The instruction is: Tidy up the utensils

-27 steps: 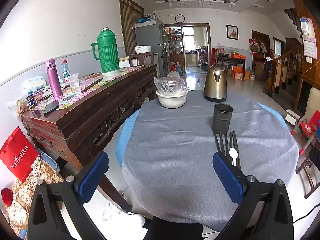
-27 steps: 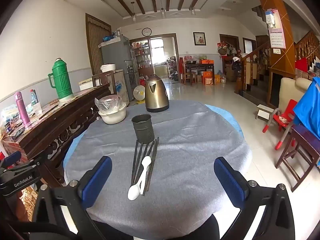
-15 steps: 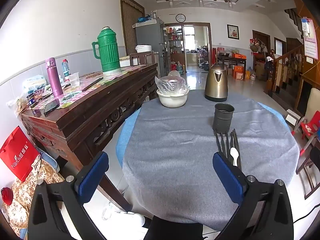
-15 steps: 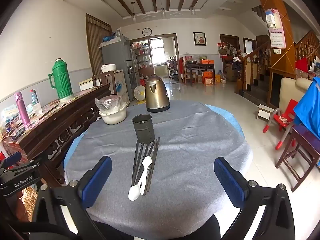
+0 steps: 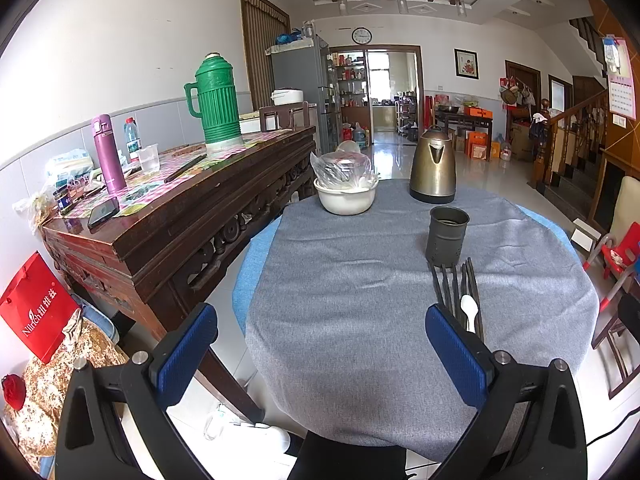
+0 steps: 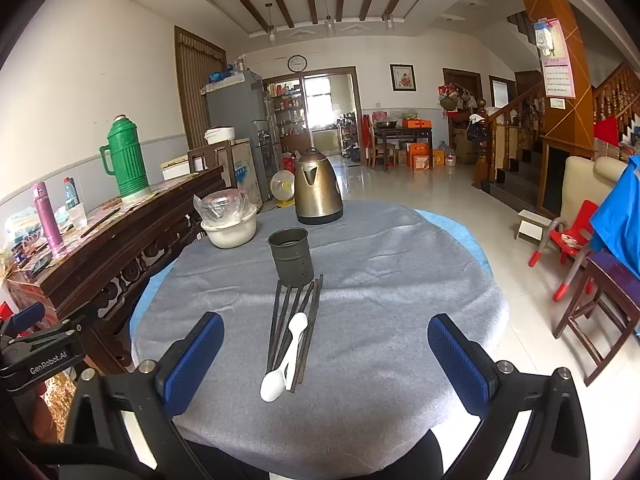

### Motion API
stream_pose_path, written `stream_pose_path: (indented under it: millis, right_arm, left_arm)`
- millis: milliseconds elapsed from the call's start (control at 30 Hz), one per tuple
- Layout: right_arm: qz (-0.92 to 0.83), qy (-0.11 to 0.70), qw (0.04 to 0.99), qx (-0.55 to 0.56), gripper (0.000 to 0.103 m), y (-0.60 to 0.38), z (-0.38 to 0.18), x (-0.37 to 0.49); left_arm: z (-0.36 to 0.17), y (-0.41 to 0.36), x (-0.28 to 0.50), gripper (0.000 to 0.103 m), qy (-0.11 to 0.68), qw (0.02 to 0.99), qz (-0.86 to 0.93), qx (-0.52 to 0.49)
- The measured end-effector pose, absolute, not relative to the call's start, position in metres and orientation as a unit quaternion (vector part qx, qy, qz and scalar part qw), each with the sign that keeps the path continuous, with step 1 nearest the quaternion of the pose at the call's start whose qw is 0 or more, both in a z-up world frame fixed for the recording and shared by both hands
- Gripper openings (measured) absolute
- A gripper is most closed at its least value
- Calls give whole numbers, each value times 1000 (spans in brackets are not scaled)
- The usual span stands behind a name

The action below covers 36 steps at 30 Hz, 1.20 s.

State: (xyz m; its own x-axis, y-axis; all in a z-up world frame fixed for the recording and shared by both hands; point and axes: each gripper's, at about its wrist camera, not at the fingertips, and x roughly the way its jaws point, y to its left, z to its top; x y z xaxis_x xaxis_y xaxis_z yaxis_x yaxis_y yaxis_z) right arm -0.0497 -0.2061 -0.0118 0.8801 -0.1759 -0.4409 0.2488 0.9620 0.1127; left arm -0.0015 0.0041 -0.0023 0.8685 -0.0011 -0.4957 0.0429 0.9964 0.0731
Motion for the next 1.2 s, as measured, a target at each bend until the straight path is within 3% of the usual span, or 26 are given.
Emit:
stream_pose_path:
  millis: [300, 600, 667, 733, 800, 867, 967, 1000, 1067, 1200]
  right_arm:
    - [-101, 235, 962, 97, 103, -209, -17, -45]
    - [-39, 277, 951, 131, 100, -231, -42, 2]
    - [-24, 299, 946, 125, 91, -235, -52, 20]
    - [-5, 328, 935, 136, 64, -239, -67, 43]
    - [25, 359, 920, 159, 49, -245, -86, 68]
    - [42, 373, 912, 166, 46, -244, -102, 91]
    - [63, 404, 900, 152, 46, -234, -126, 125]
    - [68, 410, 896, 152, 40, -231, -133, 135]
    - [71, 430, 887, 154, 39, -228, -148, 155]
    - [72, 469, 863, 173, 36, -231, -175, 186]
  left_arm:
    - [-7, 3, 3, 103, 266, 963, -13, 43]
    - [-49, -9, 39, 103, 370, 926, -73, 14]
    - [-62, -13, 48, 103, 381, 920, -96, 7]
    - [-71, -18, 52, 103, 390, 914, -111, 1]
    - [-81, -22, 58, 102, 389, 914, -112, 16]
    - [-88, -24, 62, 97, 399, 909, -116, 34]
    - [-98, -26, 69, 82, 428, 892, -137, 40]
    - [-102, -27, 72, 78, 432, 889, -145, 39]
    - [-109, -29, 77, 76, 442, 883, -156, 41]
    - [-116, -32, 84, 61, 449, 874, -184, 37]
